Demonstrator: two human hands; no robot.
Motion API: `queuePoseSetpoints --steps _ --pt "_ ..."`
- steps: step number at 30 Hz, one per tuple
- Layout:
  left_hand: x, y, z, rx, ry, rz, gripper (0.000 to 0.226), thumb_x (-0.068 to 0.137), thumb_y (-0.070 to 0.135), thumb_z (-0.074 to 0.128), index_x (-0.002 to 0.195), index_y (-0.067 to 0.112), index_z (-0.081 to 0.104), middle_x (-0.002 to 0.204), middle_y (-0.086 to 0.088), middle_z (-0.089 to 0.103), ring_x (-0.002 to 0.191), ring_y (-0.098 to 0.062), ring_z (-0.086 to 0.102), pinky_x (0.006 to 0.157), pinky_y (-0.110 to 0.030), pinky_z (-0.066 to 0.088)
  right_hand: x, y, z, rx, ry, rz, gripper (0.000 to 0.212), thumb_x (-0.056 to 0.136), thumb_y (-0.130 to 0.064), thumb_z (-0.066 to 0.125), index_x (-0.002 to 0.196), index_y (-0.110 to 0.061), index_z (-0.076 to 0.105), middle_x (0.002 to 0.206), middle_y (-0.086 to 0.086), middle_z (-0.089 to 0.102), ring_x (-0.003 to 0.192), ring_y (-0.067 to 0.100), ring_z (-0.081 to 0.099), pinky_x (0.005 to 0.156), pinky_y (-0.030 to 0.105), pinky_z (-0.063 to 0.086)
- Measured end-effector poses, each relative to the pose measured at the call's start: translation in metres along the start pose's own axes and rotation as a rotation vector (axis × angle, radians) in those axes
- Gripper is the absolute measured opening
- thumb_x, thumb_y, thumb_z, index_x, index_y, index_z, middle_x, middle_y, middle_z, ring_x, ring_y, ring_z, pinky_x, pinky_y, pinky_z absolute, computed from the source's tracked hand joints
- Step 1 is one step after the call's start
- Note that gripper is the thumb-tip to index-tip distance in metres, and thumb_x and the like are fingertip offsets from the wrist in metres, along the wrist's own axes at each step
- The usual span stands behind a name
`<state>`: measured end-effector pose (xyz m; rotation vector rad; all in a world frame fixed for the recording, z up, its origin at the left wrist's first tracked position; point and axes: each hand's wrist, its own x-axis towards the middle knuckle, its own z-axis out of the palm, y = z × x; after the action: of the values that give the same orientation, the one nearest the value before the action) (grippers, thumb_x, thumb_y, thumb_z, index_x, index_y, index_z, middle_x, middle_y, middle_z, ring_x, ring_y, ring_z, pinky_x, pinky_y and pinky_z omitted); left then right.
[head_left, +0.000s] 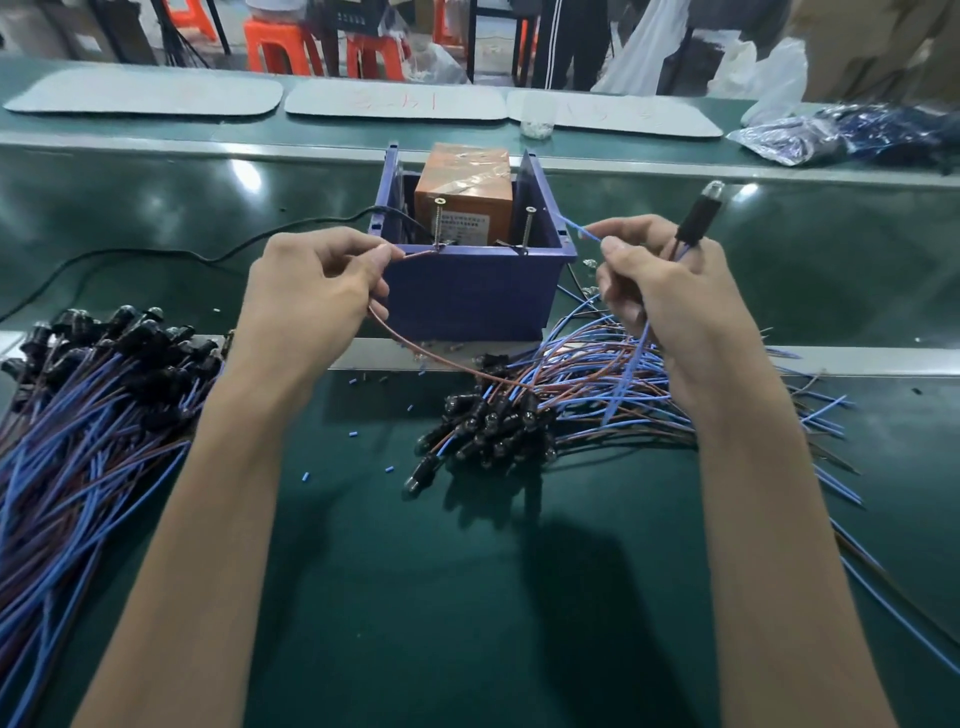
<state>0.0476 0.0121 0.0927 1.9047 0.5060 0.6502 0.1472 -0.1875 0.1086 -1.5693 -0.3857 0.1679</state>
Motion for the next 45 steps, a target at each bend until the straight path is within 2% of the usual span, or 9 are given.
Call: queuePoseSetpoints --steps 2,7,10,12,17,21,26,31,45 --pt "0.001 0.0 0.003 0.014 0.022 -0.008 0.018 0.095 0.014 0.057 0.09 0.023 0.072 0.07 0.006 0.064 0.049 0.003 0.054 0.067 -0.022 0.05 0.0 0.001 0.0 -0.017 0.034 0.007 0.019 0.095 0.0 0.047 0.092 -0.007 0.064 0.058 0.002 0.048 0.036 0.0 0.04 0.04 0.008 0.029" --pt "0.002 0.001 0.006 0.021 0.02 -0.021 0.027 0.093 0.005 0.054 0.113 0.017 0.069 0.086 0.014 0.068 0.058 0.008 0.058 0.067 -0.006 0.047 0.003 0.003 0.0 -0.051 0.102 0.05 0.025 0.089 0.003 0.044 0.089 -0.007 0.068 0.057 0.001 0.05 0.037 0.001 0.034 0.039 0.01 0.027" --pt "-0.001 0.004 0.006 0.017 0.031 0.057 0.029 0.092 0.005 0.057 0.117 0.017 0.068 0.087 0.012 0.07 0.061 0.005 0.061 0.074 -0.013 0.05 0.003 0.003 0.002 -0.04 0.111 0.063 0.028 0.088 0.004 0.043 0.094 -0.007 0.069 0.056 -0.001 0.057 0.035 0.002 0.034 0.038 0.007 0.026" --pt "-0.003 0.007 0.007 0.005 0.056 0.111 0.029 0.09 0.008 0.062 0.116 0.02 0.07 0.087 0.009 0.072 0.063 0.002 0.064 0.075 -0.016 0.053 0.002 0.004 0.003 -0.048 0.108 0.045 0.026 0.089 0.002 0.046 0.096 -0.009 0.069 0.055 -0.005 0.063 0.037 0.003 0.036 0.039 0.008 0.028" --pt "-0.009 0.01 0.016 0.023 0.173 0.156 0.023 0.085 0.012 0.07 0.108 0.018 0.073 0.08 0.016 0.069 0.064 0.005 0.067 0.066 -0.007 0.05 0.0 0.008 0.006 -0.086 0.144 0.001 0.019 0.091 -0.004 0.053 0.092 -0.012 0.071 0.067 -0.002 0.072 0.046 0.004 0.043 0.049 0.014 0.037" --pt "-0.009 0.008 0.022 0.038 0.18 0.135 0.021 0.086 0.014 0.07 0.107 0.016 0.074 0.08 0.013 0.069 0.066 0.005 0.067 0.071 -0.01 0.052 0.001 0.01 0.006 -0.127 0.163 -0.011 0.017 0.092 -0.009 0.056 0.094 -0.01 0.072 0.077 0.001 0.075 0.049 0.0 0.048 0.055 0.015 0.041" --pt "-0.008 0.005 0.024 0.037 0.176 0.102 0.026 0.089 0.008 0.06 0.109 0.019 0.072 0.08 0.021 0.067 0.07 0.005 0.068 0.08 -0.018 0.055 0.003 0.013 0.006 -0.107 0.172 0.007 0.021 0.092 -0.006 0.051 0.095 -0.014 0.071 0.08 -0.005 0.075 0.045 -0.001 0.051 0.048 0.008 0.038" --pt "-0.008 0.004 0.024 0.034 0.184 0.092 0.026 0.089 0.007 0.059 0.108 0.018 0.073 0.08 0.022 0.067 0.069 0.006 0.068 0.079 -0.016 0.055 0.005 0.018 0.01 -0.029 0.115 0.038 0.024 0.095 -0.001 0.047 0.109 -0.005 0.066 0.089 0.0 0.073 0.045 -0.001 0.053 0.043 0.005 0.035" --pt "-0.005 -0.001 0.023 0.06 0.176 0.019 0.023 0.088 0.01 0.061 0.105 0.018 0.074 0.08 0.013 0.07 0.069 0.007 0.067 0.085 -0.022 0.055 0.008 0.03 0.017 -0.008 0.113 0.05 0.028 0.098 -0.004 0.044 0.12 -0.009 0.062 0.092 -0.007 0.071 0.05 -0.002 0.058 0.049 0.005 0.037"
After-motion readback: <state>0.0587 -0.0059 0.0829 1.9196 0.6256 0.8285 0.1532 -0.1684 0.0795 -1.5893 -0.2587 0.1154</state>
